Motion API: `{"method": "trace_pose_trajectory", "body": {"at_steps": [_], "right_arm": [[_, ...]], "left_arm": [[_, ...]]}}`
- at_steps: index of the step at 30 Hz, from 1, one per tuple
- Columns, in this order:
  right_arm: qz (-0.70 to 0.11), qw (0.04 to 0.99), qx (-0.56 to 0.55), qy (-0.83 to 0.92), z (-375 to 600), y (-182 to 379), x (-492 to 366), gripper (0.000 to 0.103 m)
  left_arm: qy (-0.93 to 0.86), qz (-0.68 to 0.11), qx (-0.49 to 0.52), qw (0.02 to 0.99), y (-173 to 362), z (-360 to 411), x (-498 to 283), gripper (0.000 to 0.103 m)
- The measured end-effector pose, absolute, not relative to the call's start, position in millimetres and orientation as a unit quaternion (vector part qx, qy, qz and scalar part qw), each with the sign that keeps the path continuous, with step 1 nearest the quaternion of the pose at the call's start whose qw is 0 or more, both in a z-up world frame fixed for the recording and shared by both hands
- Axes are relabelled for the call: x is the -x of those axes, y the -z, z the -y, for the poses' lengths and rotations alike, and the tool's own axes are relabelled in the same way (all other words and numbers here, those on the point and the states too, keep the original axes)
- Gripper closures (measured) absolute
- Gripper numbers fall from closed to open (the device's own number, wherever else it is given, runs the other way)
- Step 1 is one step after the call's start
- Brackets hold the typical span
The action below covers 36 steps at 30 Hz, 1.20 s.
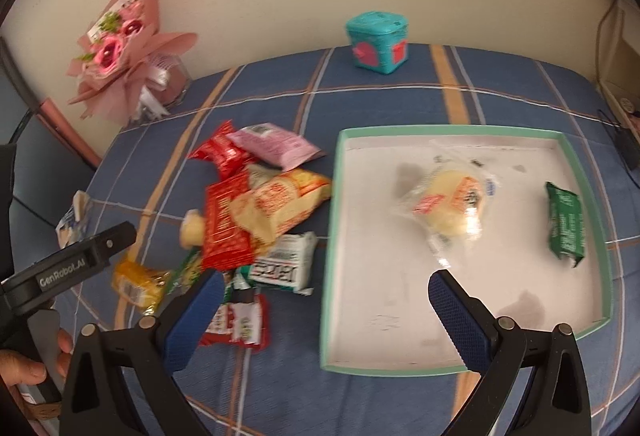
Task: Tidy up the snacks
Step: 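Withdraw both grippers from the tray back toward the snack pile, then grasp the yellow barcode cake with the left gripper while the right grasps the milk biscuit pack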
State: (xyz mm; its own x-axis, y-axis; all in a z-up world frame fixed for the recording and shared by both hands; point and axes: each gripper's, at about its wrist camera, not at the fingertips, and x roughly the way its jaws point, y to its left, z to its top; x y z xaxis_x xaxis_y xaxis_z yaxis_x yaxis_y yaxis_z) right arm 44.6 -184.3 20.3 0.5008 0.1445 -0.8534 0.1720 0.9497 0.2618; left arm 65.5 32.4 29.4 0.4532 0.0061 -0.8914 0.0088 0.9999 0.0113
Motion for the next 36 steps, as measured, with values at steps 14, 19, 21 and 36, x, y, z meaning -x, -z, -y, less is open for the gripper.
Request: {"method": "trace_pose_trajectory", "body": {"at_steps": [14,19,21,36], "right_arm": [[-0.574,0.802,-0.157,-0.049,106.6,13.8,-56.8,0.0],[-0.597,0.791,-0.126,-0.051,86.1,31.1,-59.9,0.0],[-0.605,0.786,-0.117,-0.049,79.8,39.5,-60.9,0.001],[-0.623,0.776,-0.089,-0.037,45.2,76.4,-67.0,0.017]], "left_arm": [[-0.032,-0.591,0.048,0.805,12.8,-86.1,-72.1,0.001],[-0.042,-0.618,0.074,0.781,39.9,-94.2,-76.9,0.001],[-0.052,-0.624,0.085,0.775,48.8,-98.3,-79.3,0.001],[-0.076,-0.632,0.175,0.751,75.6,-119.7,-80.5,0.005]]}}
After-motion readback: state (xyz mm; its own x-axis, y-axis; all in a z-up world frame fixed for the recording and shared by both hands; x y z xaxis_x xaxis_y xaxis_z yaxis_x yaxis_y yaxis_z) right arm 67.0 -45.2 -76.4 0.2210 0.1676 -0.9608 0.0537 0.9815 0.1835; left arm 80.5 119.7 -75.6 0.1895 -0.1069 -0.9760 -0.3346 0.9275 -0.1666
